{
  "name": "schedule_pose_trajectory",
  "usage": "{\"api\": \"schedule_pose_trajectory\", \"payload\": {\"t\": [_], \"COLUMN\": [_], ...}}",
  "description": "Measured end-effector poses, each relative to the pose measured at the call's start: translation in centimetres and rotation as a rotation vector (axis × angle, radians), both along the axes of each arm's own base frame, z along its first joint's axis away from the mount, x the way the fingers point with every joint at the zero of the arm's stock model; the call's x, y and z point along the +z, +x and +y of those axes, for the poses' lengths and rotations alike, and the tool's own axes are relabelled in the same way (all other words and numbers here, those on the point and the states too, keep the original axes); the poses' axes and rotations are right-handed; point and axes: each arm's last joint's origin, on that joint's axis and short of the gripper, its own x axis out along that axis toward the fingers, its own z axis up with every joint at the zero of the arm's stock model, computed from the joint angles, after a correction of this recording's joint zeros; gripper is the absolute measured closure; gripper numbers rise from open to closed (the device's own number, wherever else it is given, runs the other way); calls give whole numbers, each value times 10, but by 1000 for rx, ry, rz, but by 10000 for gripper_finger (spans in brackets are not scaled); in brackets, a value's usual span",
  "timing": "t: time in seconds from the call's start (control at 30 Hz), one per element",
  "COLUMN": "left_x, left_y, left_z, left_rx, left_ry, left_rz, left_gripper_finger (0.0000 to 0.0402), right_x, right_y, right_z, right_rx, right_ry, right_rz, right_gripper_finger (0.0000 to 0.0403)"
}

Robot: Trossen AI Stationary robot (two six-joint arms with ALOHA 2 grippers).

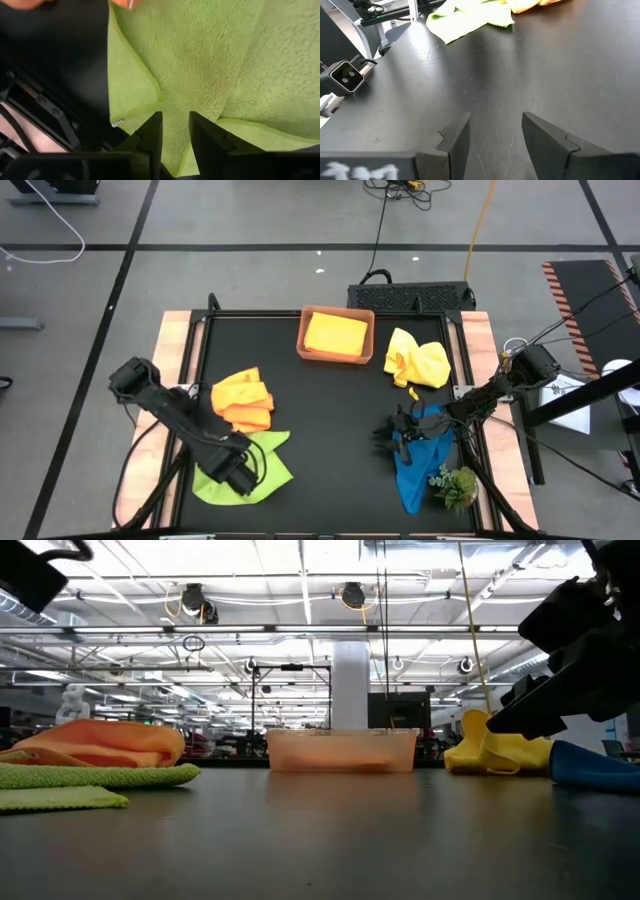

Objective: Fold microfiber towels
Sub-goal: Fold the light green microfiber towel

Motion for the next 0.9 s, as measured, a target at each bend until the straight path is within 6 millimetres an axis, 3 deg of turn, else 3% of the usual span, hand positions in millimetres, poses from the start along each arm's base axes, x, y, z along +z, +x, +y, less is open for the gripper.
{"api": "schedule_pose_trajectory", "payload": {"t": [0.63, 0.8, 0.9], "left_x": [-52, -54, -54], "left_y": [-34, -36, -36], "left_z": [-3, 0, 0], "left_rx": [-90, -118, -153], "left_ry": [9, 18, 6], "left_rz": [78, 89, 94], "left_gripper_finger": [305, 307, 332], "right_x": [0, 0, 0], "right_y": [0, 0, 0], "right_z": [-2, -2, -2], "right_rx": [-49, -51, -51], "right_ry": [-20, -20, -20], "right_rz": [-9, -9, -9], "right_gripper_finger": [232, 232, 232]}}
